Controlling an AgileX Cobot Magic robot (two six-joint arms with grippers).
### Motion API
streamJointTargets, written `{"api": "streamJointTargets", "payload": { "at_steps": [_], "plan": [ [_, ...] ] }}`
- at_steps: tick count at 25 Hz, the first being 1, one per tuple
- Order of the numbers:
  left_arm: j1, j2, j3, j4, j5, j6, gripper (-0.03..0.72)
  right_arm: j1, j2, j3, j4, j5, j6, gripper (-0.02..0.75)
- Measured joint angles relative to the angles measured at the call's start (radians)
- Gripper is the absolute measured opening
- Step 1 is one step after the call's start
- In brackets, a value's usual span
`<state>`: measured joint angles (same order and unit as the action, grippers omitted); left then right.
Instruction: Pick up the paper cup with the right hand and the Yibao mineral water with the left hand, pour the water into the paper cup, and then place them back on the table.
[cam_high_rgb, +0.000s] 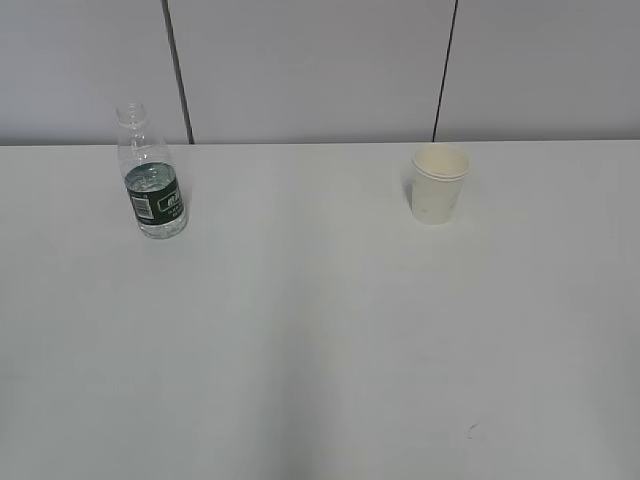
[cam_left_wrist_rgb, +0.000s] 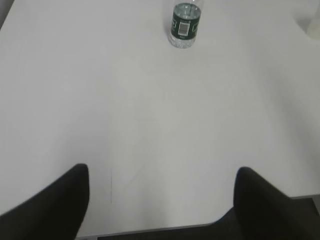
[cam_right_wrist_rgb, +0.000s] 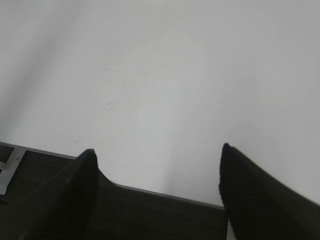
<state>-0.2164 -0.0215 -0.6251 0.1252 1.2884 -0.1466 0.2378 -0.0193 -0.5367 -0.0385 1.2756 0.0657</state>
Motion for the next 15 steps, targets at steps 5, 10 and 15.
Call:
{"api": "streamJointTargets", "payload": {
  "at_steps": [5, 10, 15],
  "plan": [
    [0.0, 0.0, 0.065, -0.022, -0.032, 0.003, 0.542, 0.0, 0.0, 0.02, 0.0, -0.065, -0.006, 0.586],
    [0.0, 0.0, 0.097, -0.029, -0.142, 0.004, 0.542, 0.0, 0.0, 0.049, 0.0, -0.113, -0.007, 0.586],
    [0.0, 0.0, 0.112, -0.049, -0.169, 0.019, 0.542, 0.0, 0.0, 0.051, 0.0, -0.118, -0.007, 0.586]
  ]
}}
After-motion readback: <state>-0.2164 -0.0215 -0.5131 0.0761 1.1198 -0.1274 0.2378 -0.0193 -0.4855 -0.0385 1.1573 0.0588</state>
